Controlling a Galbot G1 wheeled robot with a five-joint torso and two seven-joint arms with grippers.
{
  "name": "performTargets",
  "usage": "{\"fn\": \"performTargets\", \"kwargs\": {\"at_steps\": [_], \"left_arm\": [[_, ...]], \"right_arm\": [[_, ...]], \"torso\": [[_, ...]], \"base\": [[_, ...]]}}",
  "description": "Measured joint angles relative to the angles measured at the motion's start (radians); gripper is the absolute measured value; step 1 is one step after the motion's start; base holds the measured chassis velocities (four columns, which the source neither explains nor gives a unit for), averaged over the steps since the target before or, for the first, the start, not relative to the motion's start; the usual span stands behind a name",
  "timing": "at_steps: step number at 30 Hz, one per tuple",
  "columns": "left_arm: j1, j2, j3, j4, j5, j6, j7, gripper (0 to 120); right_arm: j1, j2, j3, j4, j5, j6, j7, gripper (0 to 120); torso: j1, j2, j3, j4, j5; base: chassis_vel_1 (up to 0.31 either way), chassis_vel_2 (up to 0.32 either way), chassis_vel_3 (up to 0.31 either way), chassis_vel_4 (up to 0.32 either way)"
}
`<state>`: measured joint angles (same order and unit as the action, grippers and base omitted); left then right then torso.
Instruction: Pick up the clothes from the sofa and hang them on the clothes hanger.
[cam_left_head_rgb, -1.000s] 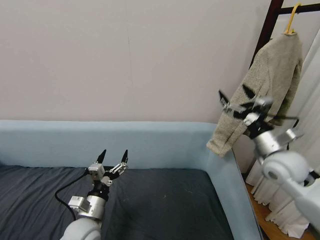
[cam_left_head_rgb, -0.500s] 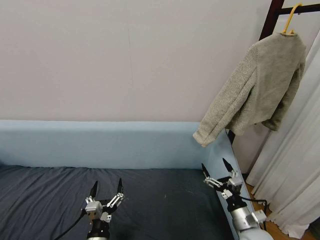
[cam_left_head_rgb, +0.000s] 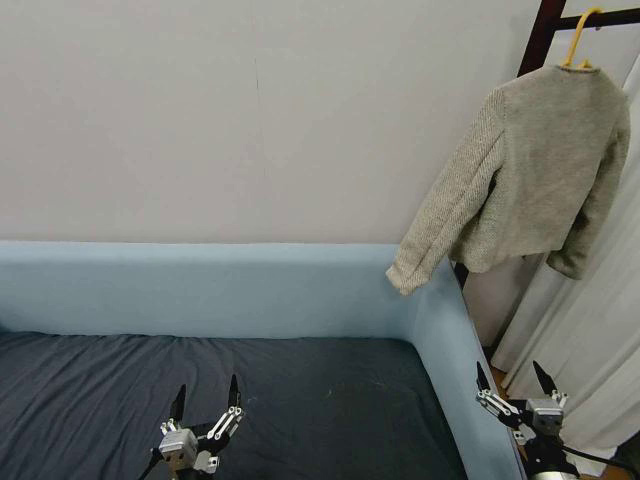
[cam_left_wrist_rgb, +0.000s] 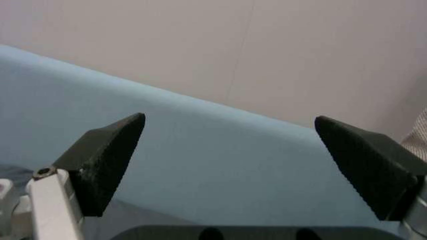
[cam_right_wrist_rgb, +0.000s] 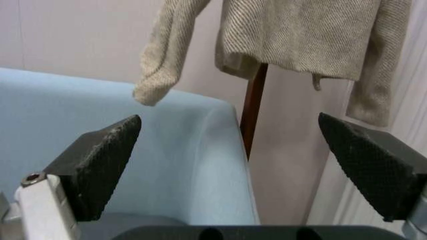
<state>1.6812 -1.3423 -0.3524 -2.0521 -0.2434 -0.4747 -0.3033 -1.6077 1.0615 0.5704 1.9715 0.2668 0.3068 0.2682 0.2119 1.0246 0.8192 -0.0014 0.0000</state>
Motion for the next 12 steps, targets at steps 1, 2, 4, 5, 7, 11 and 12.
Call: {"fn": "performTargets", "kwargs": {"at_steps": [1,2,4,5,7,11,12], "left_arm": [[0.000,0.000,0.000,0.000,0.000,0.001,0.000,100],[0.000,0.000,0.000,0.000,0.000,0.001,0.000,100],[-0.001,0.001,0.000,0.000,0.000,0.001,0.000,100],[-0.002,0.001,0.000,0.000,0.000,0.001,0.000,100],[-0.002,0.002,0.000,0.000,-0.001,0.001,0.001,100],[-0.003,0.002,0.001,0.000,-0.001,0.002,0.001,100],[-0.003,0.003,0.001,0.000,-0.001,0.002,0.001,100]], "right_arm": [[0.001,0.000,0.000,0.000,0.001,0.000,-0.001,100],[0.001,0.000,0.000,0.000,0.001,0.000,-0.001,100],[0.002,-0.001,-0.002,0.000,0.003,0.000,-0.001,100],[0.004,-0.001,-0.003,0.000,0.004,0.000,-0.002,100],[0.005,-0.002,-0.004,0.000,0.005,0.000,-0.002,100],[0.007,-0.002,-0.006,-0.001,0.005,0.000,-0.003,100],[0.008,-0.003,-0.006,-0.001,0.006,0.000,-0.003,100]], "torso": [[0.000,0.000,0.000,0.0000,0.0000],[0.000,0.000,0.000,0.0000,0.0000],[0.000,0.000,0.000,-0.0001,0.0000],[0.000,0.000,0.000,0.0000,0.0000],[0.000,0.000,0.000,-0.0001,0.0000],[0.000,0.000,0.000,-0.0001,-0.0001],[0.000,0.000,0.000,-0.0001,-0.0001]], "base": [[0.000,0.000,0.000,0.000],[0.000,0.000,0.000,0.000],[0.000,0.000,0.000,0.000],[0.000,0.000,0.000,0.000],[0.000,0.000,0.000,0.000],[0.000,0.000,0.000,0.000],[0.000,0.000,0.000,0.000]]}}
